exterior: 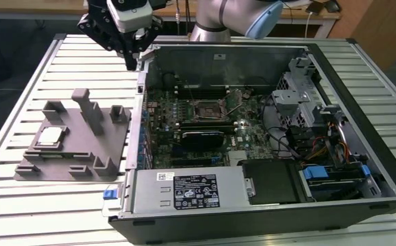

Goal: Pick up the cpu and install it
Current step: 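Reach for the cpu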

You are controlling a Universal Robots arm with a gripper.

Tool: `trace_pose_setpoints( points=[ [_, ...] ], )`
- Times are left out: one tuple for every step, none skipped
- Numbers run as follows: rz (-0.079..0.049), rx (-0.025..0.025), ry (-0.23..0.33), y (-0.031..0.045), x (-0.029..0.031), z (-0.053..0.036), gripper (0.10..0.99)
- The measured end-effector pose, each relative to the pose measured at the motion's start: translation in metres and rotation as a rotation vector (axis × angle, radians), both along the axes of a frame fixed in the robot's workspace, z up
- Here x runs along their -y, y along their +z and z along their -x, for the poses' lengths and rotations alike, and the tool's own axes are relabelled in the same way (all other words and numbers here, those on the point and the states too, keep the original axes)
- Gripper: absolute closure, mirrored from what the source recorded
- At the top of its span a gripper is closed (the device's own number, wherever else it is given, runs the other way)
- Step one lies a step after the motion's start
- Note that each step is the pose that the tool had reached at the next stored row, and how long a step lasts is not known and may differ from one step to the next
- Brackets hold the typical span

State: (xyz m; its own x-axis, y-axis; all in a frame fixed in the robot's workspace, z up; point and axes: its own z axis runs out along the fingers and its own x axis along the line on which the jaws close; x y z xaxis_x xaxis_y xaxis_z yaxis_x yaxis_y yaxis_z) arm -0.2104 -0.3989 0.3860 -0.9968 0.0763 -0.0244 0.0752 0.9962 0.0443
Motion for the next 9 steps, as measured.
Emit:
trace_pose_setpoints(
  points=[
    [0.0, 0.0001, 0.0, -0.0003, 0.0, 0.0027, 0.98],
    [0.0, 0.0001, 0.0, -0.0006, 0.0, 0.0053, 0.98],
    [0.0, 0.0, 0.0, -0.001, 0.0, 0.0075, 0.98],
    [0.0, 0.0, 0.0, -0.0013, 0.0, 0.0097, 0.98],
    [0.0, 0.0, 0.0, -0.0018, 0.0, 0.0118, 0.98],
    [0.0, 0.0001, 0.0, -0.0023, 0.0, 0.0139, 0.98],
    [0.0, 0.0, 0.0, -0.0028, -0.0001, 0.0161, 0.98],
    [0.0, 0.0, 0.0, -0.0035, -0.0001, 0.0182, 0.98],
    [0.0, 0.0, 0.0, -0.0041, -0.0001, 0.0204, 0.98]
  ],
)
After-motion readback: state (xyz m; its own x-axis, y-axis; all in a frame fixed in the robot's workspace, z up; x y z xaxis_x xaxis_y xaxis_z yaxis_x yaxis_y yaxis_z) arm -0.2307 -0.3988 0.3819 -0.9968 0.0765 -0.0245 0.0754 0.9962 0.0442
